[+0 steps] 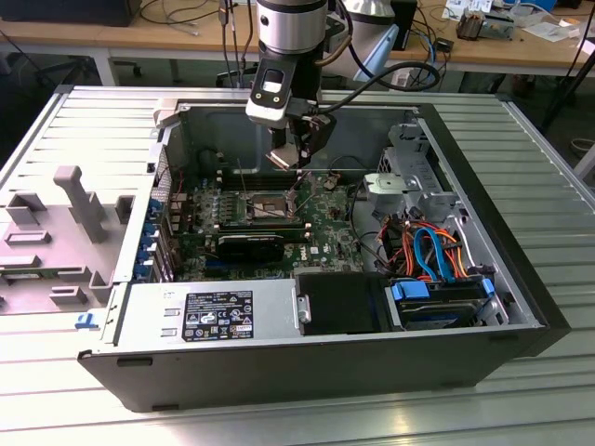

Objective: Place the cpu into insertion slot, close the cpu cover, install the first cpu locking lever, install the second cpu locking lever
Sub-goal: 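Place the cpu into insertion slot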

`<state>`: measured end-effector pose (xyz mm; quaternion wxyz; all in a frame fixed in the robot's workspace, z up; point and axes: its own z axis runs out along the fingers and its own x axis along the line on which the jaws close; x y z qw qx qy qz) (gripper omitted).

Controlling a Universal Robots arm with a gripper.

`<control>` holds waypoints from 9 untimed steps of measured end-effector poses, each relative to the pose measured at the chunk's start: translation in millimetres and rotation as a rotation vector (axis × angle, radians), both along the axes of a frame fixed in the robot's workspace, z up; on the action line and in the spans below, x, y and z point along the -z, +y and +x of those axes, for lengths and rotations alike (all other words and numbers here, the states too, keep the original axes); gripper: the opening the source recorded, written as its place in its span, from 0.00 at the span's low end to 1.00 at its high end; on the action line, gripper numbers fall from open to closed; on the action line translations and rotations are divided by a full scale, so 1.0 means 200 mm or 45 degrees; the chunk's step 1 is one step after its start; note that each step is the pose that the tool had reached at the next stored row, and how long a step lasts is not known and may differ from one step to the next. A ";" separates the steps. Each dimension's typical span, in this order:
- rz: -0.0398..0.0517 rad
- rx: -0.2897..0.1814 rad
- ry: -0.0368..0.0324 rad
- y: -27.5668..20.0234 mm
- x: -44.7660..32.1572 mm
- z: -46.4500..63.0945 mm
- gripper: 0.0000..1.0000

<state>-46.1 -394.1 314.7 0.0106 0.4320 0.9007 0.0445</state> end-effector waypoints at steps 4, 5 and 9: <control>0.000 0.004 0.0000 0.000 0.000 0.00 0.54; 0.000 0.005 0.0000 0.000 0.000 0.00 0.54; 0.000 0.010 0.0000 0.000 0.000 0.00 0.54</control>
